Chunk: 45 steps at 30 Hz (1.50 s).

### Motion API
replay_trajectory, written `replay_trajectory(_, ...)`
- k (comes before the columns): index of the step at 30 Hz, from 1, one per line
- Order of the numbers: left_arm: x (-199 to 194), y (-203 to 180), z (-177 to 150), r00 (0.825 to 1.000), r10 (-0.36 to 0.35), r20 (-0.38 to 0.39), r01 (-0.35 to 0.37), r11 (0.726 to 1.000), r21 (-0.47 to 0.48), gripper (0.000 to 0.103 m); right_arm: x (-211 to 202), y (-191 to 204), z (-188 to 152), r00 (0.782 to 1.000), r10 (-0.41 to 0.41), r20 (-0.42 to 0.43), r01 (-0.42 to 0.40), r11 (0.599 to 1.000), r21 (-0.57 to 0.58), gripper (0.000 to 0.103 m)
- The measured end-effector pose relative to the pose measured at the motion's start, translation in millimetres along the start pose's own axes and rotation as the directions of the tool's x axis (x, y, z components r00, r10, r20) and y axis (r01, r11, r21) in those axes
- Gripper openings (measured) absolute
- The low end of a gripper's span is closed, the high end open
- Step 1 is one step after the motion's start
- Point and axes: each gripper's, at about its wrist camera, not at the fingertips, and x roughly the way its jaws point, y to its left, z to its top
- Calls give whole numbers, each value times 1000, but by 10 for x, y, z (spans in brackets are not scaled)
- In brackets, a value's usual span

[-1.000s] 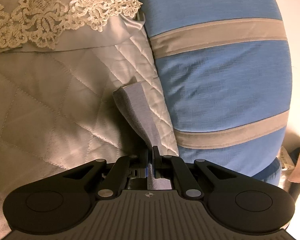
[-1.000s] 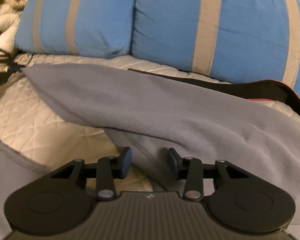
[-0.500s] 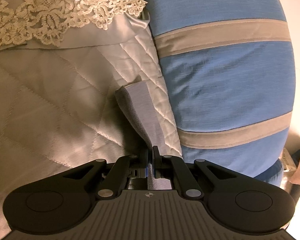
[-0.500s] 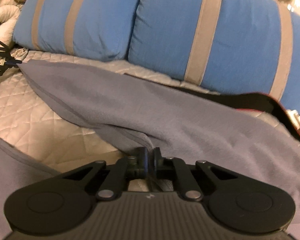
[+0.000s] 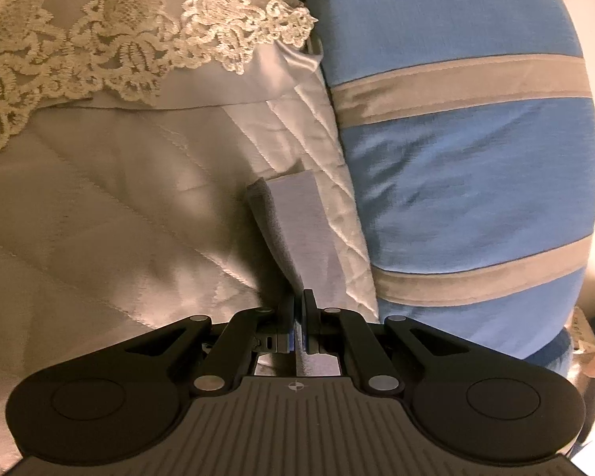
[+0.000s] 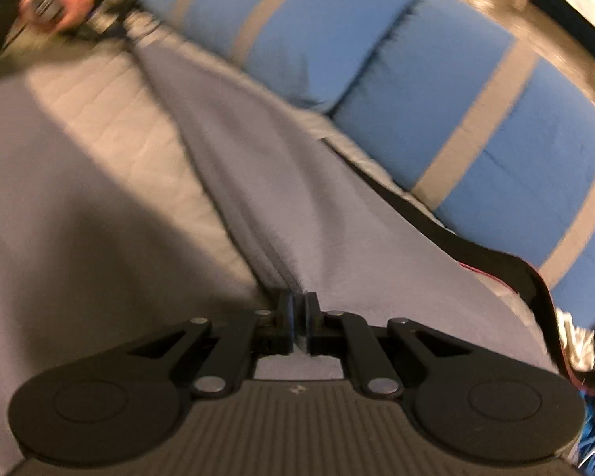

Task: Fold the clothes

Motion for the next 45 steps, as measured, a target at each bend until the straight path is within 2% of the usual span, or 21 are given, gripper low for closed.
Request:
replay_trajectory(2,3,10,7,1000,7,3,-7,1000,-3,3,-9,54,-6,1000,6,-2,-6,999,-33,8)
replay_trajectory(4,4,20,11,1000,8,4,-8,1000,-7,3,-34,46,22,999,27,16,-27,999,-23,21)
replay_trajectory(5,3,21,10,1000,7,4,-7,1000,-7,3,-45,41,39,999,39,31,-39,999,-15,23)
replay_trajectory(6,3,19,10,1000,7,3,-7,1000,-7,3,-48,52,64,998,35,51,-34,999,-12,44)
replay_trajectory(10,11,31,16,1000,5,-2,-5,1000,-14,3,14,109,196,992,70,107,-72,997,20,48)
replay_trajectory(12,15,33,13,1000,8,-3,-8,1000,-13,3,114,163,280,992,64,110,-68,997,30,48)
replay_trajectory(15,24,35,16,1000,10,-5,-10,1000,-12,3,275,177,386,993,74,97,-80,995,58,48)
replay_trajectory(22,45,37,32,1000,4,-16,-4,1000,-13,3,523,246,480,993,106,50,-107,994,19,48)
replay_trajectory(29,64,43,41,1000,2,-21,-3,1000,-12,3,532,107,499,982,175,70,-182,976,115,47)
replay_trajectory(36,62,42,42,1000,2,-24,-2,1000,-9,3,622,113,504,987,149,55,-154,983,104,45)
replay_trajectory(38,65,48,45,1000,3,-27,-3,1000,-10,3,635,108,510,985,165,55,-170,980,105,33)
replay_trajectory(39,65,48,45,1000,5,-27,-5,1000,-9,3,635,104,511,983,173,57,-178,978,107,19)
replay_trajectory(40,67,47,45,1000,5,-28,-6,1000,-8,3,632,100,509,982,180,56,-185,976,110,15)
replay_trajectory(42,75,45,47,1000,6,-28,-7,1000,-5,3,623,89,501,981,186,61,-192,975,114,8)
replay_trajectory(45,80,52,48,1000,8,-30,-8,1000,-6,3,588,97,505,981,178,76,-185,977,107,5)
